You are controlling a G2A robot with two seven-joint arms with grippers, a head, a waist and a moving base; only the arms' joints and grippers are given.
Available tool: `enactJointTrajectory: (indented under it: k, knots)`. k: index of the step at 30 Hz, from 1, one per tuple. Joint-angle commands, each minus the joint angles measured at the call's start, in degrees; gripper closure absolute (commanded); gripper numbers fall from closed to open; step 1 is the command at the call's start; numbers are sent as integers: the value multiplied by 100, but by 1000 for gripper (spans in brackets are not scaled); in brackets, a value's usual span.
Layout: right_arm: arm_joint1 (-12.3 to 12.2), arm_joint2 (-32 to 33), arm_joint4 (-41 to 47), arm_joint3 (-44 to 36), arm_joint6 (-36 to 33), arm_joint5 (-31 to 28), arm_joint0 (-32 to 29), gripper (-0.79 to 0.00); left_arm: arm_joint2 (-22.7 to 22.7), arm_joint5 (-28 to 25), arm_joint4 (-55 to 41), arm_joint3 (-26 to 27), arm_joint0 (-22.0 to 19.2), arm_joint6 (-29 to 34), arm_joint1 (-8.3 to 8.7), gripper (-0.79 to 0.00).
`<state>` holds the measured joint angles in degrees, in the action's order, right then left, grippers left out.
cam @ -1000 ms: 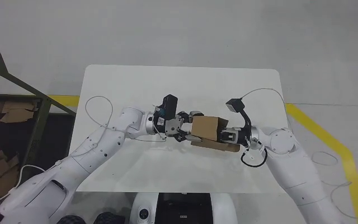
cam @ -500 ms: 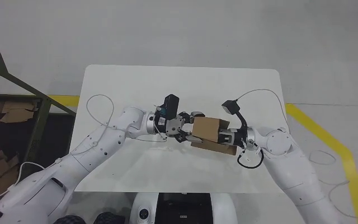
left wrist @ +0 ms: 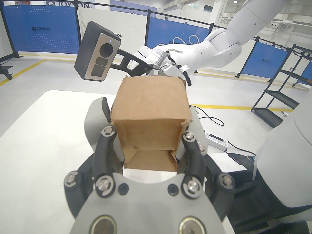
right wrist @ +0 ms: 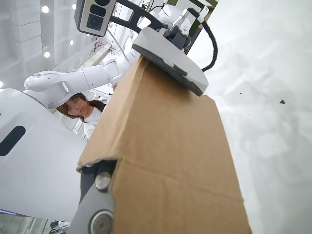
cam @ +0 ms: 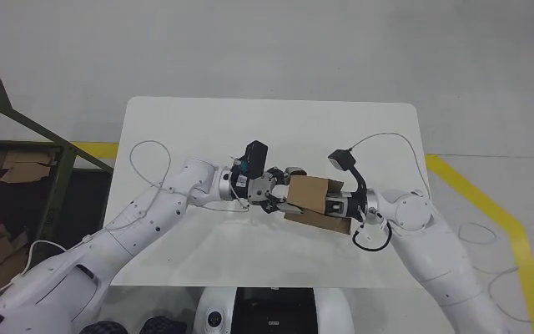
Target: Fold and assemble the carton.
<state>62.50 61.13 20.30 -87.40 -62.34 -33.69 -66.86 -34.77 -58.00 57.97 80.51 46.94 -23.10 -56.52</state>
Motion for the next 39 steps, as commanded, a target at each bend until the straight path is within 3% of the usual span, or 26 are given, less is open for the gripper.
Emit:
enactJointTrajectory:
  k: [1,15,26,34,39]
  knots:
    - [-2,-4,13,3,-5,-6,0,0,1,0,10,-2,1,-13,2,-496]
    - [-174,730,19,-73,163,-51,-364,0,-151,0,191,-150,145,-182,75,-477]
    - [-349,1600,-11,-457,430,84,-928,0,-589,252,643,-253,444,-330,125,-459]
    - [-477,2114,-109,-968,225,427,-1553,0,-850,503,852,-270,642,-483,129,-483]
    - [-502,2002,-543,-1322,191,797,-1757,0,-964,476,843,-287,696,-500,115,-486]
